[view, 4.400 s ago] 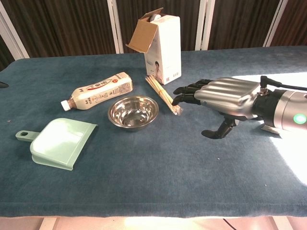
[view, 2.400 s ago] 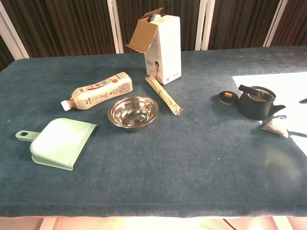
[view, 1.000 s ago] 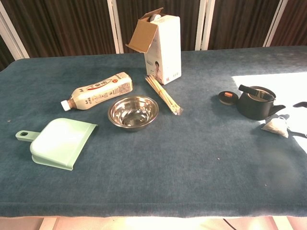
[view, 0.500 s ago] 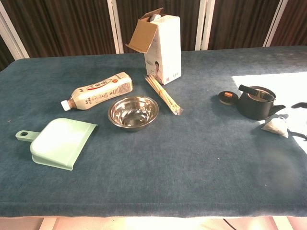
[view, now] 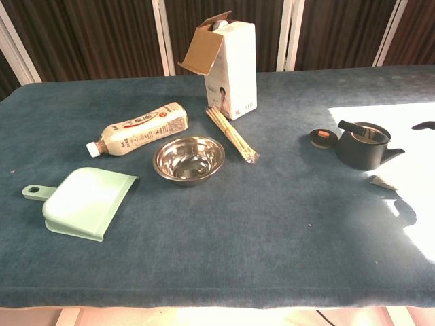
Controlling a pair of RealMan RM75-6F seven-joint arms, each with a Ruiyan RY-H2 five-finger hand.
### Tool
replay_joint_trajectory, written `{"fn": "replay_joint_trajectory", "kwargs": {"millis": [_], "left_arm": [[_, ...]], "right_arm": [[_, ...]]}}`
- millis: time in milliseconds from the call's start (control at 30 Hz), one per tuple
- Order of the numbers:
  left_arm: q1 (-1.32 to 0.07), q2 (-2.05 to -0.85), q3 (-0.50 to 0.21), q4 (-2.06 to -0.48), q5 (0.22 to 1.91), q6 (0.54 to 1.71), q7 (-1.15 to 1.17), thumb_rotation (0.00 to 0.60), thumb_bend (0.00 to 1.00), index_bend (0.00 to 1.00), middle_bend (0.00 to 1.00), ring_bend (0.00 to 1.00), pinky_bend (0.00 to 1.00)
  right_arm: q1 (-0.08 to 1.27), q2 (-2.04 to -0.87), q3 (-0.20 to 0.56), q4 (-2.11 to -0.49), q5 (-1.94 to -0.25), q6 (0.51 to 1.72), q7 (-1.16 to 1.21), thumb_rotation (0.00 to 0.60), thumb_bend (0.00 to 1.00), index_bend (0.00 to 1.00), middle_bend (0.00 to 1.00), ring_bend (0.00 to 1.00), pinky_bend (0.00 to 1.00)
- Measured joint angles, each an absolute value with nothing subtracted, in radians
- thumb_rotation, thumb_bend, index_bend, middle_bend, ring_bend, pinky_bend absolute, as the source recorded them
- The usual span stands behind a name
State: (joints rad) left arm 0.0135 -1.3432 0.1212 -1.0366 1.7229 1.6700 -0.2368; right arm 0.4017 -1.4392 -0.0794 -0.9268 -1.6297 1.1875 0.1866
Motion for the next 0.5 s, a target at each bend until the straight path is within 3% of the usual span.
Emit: {"fn": "replay_joint_trajectory", "kwargs": {"millis": [500], "left_arm": [[0.001,-1.335,0.121,-1.076,1.728,1.649,-0.191,0.6,0.0,0.0,0.01,0.0,0.13]], "right_arm": [[0.429,-1.221,0.006,-1.335,-1.657,1.32,0.084,0.6,0.55,0.68,0.02,0.0,0.0]]}}
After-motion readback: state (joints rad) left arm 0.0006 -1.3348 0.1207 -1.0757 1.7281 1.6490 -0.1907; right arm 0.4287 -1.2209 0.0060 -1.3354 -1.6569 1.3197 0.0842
